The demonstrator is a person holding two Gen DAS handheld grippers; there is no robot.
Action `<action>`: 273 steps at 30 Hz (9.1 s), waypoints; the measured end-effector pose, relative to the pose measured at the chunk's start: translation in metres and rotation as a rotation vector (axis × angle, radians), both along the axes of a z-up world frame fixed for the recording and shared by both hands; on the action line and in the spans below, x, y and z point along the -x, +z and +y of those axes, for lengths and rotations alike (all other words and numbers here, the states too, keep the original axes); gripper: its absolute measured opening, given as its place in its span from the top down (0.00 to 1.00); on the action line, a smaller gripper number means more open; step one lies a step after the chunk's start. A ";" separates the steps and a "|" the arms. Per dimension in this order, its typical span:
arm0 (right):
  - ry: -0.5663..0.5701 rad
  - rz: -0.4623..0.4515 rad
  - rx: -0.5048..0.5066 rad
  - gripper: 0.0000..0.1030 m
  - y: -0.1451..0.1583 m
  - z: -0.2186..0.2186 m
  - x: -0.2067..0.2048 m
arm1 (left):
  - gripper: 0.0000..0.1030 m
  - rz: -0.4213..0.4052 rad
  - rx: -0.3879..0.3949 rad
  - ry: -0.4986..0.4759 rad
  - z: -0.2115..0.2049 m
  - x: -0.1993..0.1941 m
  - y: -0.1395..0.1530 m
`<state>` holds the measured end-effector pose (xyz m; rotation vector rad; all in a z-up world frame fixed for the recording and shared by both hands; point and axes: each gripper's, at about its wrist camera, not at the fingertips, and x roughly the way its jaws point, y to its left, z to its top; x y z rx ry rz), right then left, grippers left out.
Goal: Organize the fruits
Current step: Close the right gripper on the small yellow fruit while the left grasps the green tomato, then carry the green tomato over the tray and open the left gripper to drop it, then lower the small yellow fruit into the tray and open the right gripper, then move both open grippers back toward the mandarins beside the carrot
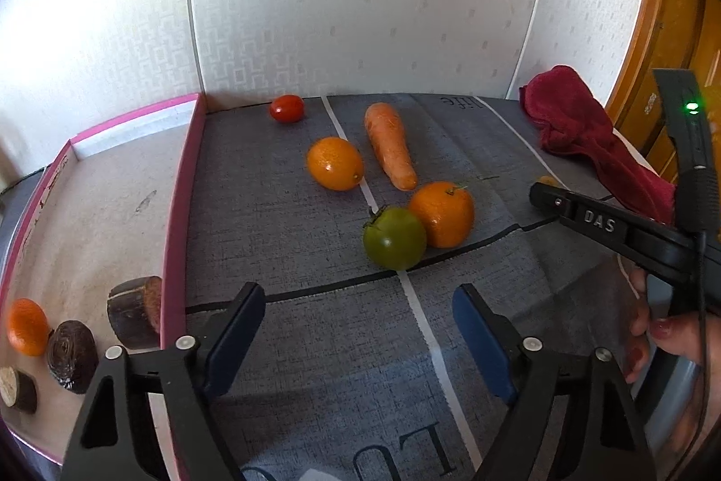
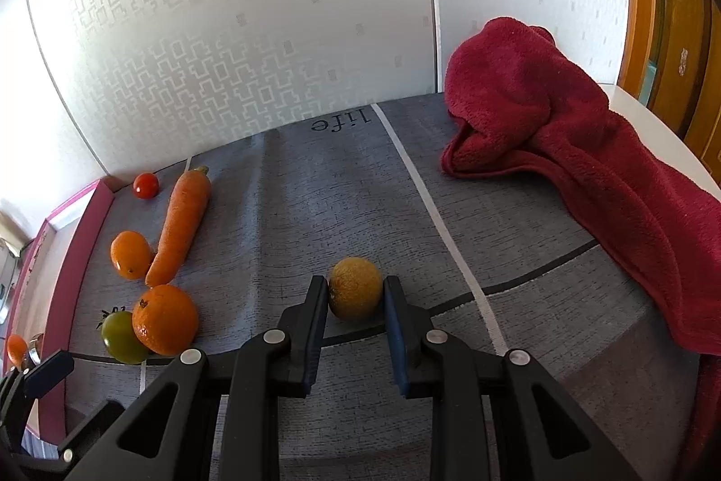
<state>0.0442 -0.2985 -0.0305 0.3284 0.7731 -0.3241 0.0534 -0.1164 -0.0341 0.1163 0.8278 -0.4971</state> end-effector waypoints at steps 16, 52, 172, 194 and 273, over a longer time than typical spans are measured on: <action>0.004 -0.014 0.053 0.76 0.003 0.008 0.005 | 0.40 0.015 0.007 -0.029 -0.019 -0.022 -0.001; -0.015 -0.017 0.044 0.76 0.005 0.008 0.006 | 0.67 0.019 -0.003 -0.024 -0.018 -0.016 -0.004; 0.637 -0.176 -0.027 0.76 0.030 0.207 -0.034 | 0.17 0.044 -0.030 0.430 0.192 -0.001 0.024; 0.605 -0.156 0.018 0.74 0.023 0.211 -0.045 | 0.16 0.025 -0.044 0.410 0.185 0.001 0.025; 0.285 -0.049 0.019 0.60 0.011 0.073 0.021 | 0.07 -0.038 -0.133 0.197 0.046 0.009 0.016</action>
